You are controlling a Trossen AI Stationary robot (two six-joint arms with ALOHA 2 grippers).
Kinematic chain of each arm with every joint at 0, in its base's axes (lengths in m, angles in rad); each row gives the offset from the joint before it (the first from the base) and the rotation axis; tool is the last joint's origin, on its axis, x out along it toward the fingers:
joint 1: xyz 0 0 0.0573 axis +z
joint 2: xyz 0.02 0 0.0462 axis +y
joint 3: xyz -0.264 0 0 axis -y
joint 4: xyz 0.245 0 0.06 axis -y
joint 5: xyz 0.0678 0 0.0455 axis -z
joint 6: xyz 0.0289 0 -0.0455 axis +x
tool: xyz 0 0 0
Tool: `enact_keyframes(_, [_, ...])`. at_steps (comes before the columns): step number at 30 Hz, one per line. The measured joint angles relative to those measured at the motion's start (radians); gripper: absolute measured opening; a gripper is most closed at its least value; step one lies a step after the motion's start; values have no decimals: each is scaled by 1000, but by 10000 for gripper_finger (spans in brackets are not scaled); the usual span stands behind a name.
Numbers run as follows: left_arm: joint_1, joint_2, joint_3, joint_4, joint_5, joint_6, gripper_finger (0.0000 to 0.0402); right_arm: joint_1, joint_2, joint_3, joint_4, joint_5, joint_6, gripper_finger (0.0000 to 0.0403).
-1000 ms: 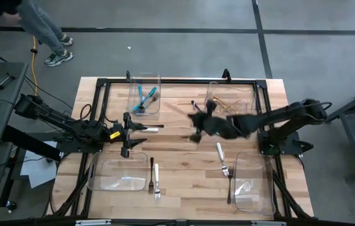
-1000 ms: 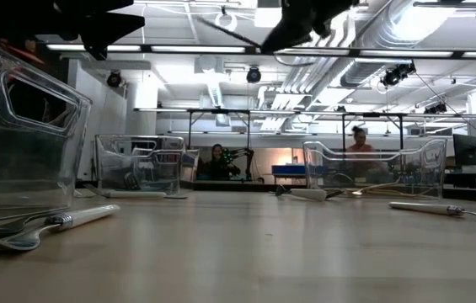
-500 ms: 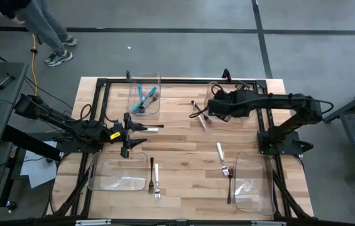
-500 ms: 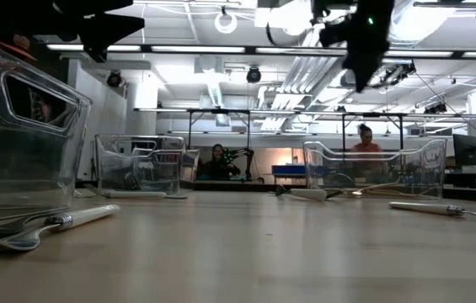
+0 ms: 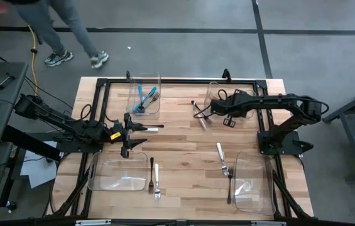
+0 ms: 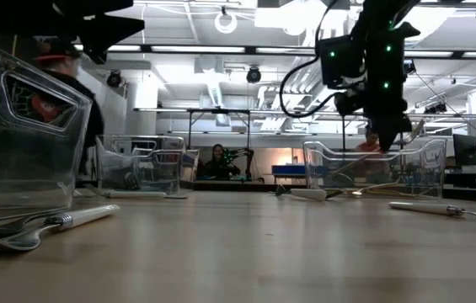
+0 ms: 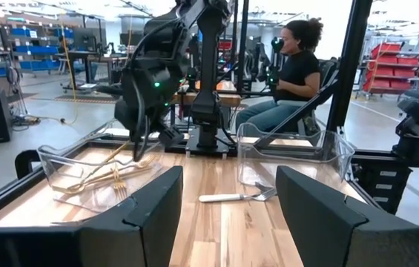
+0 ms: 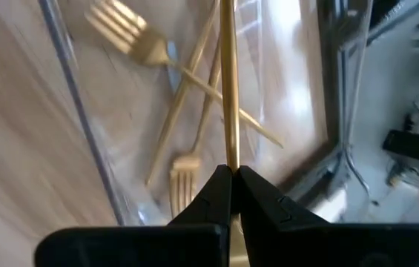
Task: Sort silverware by color (type)
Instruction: Put the gold fork into the top right transparent bin, then put the white fork into the bottom left transparent bin
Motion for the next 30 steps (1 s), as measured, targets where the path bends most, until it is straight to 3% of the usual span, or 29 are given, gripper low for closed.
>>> enact_keyframes(9, [0,0,0,-4,0,0,211,-73,0,-19,165,-51,-78,5])
enact_keyframes(20, [0,0,0,-5,0,0,211,-74,0,-19,169,-54,-49,75])
enact_keyframes(30, [0,0,0,-5,0,1,211,-35,-53,91,-47,35,32,108])
